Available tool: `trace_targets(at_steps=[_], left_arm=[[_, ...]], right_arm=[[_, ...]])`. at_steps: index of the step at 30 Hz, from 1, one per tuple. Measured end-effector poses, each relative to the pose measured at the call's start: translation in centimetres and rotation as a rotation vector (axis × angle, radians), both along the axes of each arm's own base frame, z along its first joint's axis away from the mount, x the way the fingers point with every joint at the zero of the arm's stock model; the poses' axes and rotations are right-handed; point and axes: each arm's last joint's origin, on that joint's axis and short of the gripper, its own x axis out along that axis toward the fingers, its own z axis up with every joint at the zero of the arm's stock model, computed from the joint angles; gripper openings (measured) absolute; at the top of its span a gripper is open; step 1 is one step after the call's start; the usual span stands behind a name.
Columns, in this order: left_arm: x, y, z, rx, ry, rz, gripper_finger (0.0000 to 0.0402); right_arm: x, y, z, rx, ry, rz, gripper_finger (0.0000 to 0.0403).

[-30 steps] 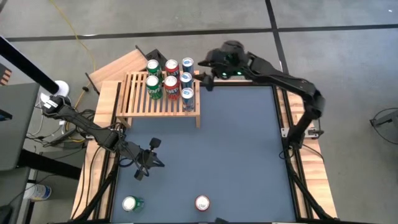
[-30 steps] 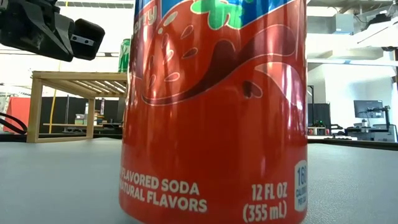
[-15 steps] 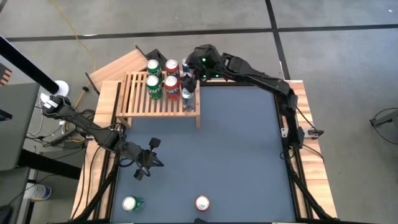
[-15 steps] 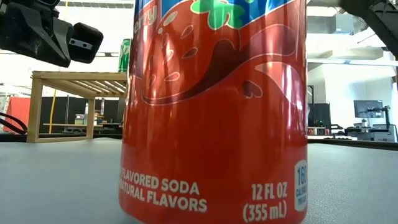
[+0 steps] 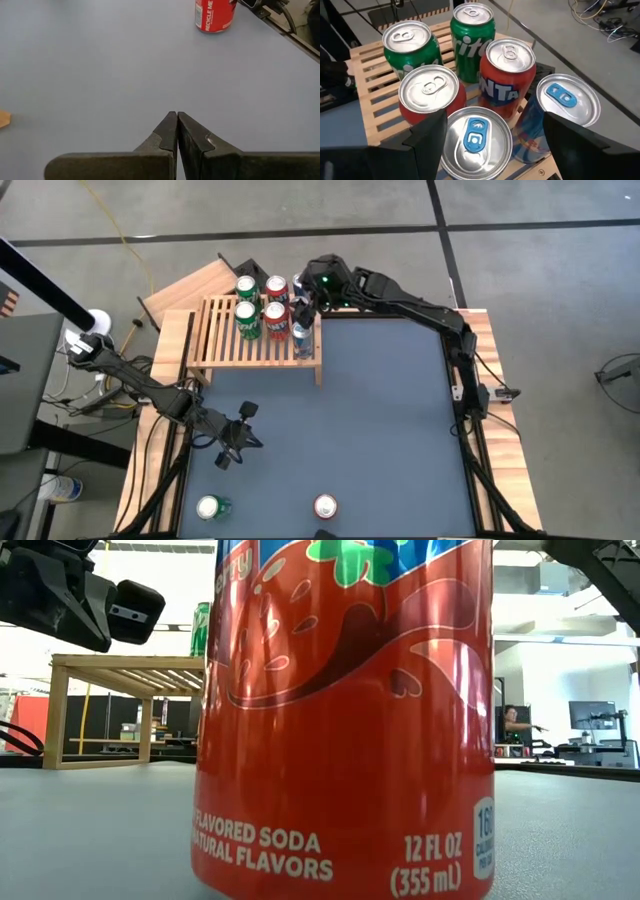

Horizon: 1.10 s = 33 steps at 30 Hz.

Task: Place canned beverage on shelf
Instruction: Adjust the blue soda can on the shelf

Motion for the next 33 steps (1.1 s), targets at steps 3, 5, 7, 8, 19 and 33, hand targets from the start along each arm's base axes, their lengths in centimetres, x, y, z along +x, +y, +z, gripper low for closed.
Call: trace_targets(at_steps=[3, 5, 7, 8, 19, 33], left_arm=[[0.0, 0.0, 0.0, 0.000, 0.000, 0.000, 0.0000], [0.0, 0.0, 0.0, -0.002, 0.004, -0.005, 0.0000], [-0.1, 0.0, -0.1, -0.004, 0.011, -0.013, 0.0000], [-0.1, 0.0, -0.1, -0.006, 0.012, -0.016, 0.0000], [-0.1, 0.0, -0.1, -0.017, 0.016, -0.015, 0.0000], [-0.1, 0.0, -0.1, -0.013, 0.024, -0.014, 0.0000]], right_arm=[[0.0, 0.1, 0.0, 0.005, 0.004, 0.006, 0.0316], [0.1, 0.3, 0.0, 0.009, 0.000, 0.020, 0.0316], [0.2, 0.4, 0.0, 0.025, -0.007, 0.049, 0.0316], [0.2, 0.5, 0.0, 0.032, -0.008, 0.060, 0.0316], [0.1, 0.5, -0.3, 0.041, 0.015, 0.058, 0.0316], [0.4, 0.4, -1.1, 0.045, 0.023, 0.056, 0.0305]])
